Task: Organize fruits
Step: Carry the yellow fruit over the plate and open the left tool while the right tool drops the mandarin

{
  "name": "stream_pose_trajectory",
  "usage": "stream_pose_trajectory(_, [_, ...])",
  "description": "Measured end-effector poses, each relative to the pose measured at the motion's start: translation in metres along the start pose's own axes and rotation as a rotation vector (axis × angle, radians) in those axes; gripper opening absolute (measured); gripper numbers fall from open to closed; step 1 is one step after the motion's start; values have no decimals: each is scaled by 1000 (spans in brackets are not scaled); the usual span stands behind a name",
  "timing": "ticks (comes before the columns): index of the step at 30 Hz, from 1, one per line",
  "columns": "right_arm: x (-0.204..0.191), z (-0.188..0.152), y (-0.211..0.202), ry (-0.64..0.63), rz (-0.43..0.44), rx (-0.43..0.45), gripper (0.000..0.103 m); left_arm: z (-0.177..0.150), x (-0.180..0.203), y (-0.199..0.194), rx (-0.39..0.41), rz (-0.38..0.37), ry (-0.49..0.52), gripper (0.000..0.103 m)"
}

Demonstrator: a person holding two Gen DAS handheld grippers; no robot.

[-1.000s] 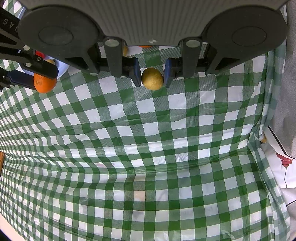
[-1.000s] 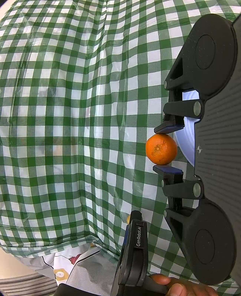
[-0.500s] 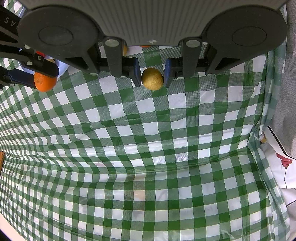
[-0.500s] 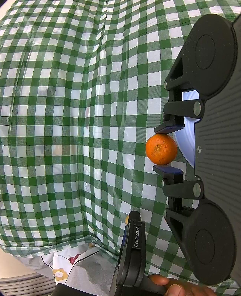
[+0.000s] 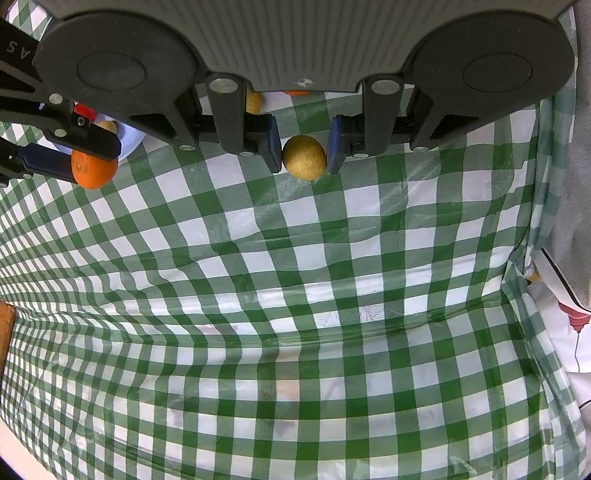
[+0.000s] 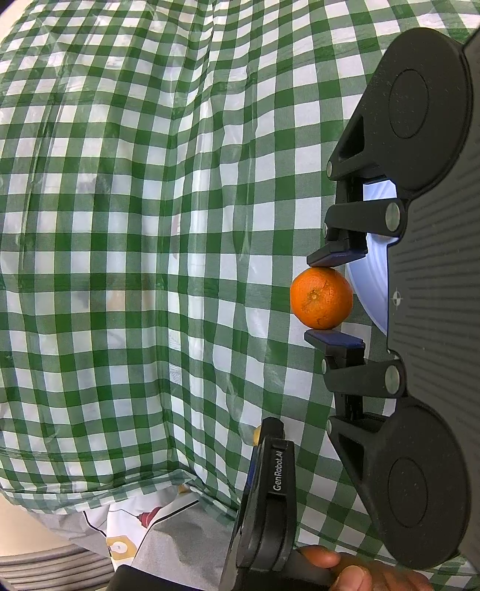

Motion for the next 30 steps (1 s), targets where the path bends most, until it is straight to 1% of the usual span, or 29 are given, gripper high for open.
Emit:
stream_pose_trajectory(5, [2,0,-4,7,-5,10,38,0,4,-1,11,-25,12,29])
stream_pose_trajectory(9, [8,2,-10,15,-10,22,38,1,11,-4,31,-69,41,28])
stream_pose_trajectory(14, [32,12,-19,65,-54,49,38,1,20,-8,52,-127,70,28])
stream_pose_trajectory(17, [53,18,-27,115,-79,67,38,1,28,-9,48,-193,76,29])
stream_pose_trajectory(20, [68,18,-29,144,-92,58,38,0,43,-9,45,-269,115,29])
stream_pose_trajectory(23, [77,14,-28,151,-101,31,38,-3,65,-11,40,-364,179,29])
stream_pose_trajectory(27, [82,7,-25,137,-101,-16,38,-9,97,-16,47,-440,274,29])
stream_pose_trajectory(30, [82,4,-25,126,-90,-39,38,-13,117,-17,48,-481,338,29])
Point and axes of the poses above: each gripper's, at about its wrist camera, not at the fingertips, and y roughly the way its jaws point, x to its right, z to its top, the point moved 3 cm from there along y, roughly the way its jaws point, and after that the axes turned 11 degrees about y, right-handed, at the moved point
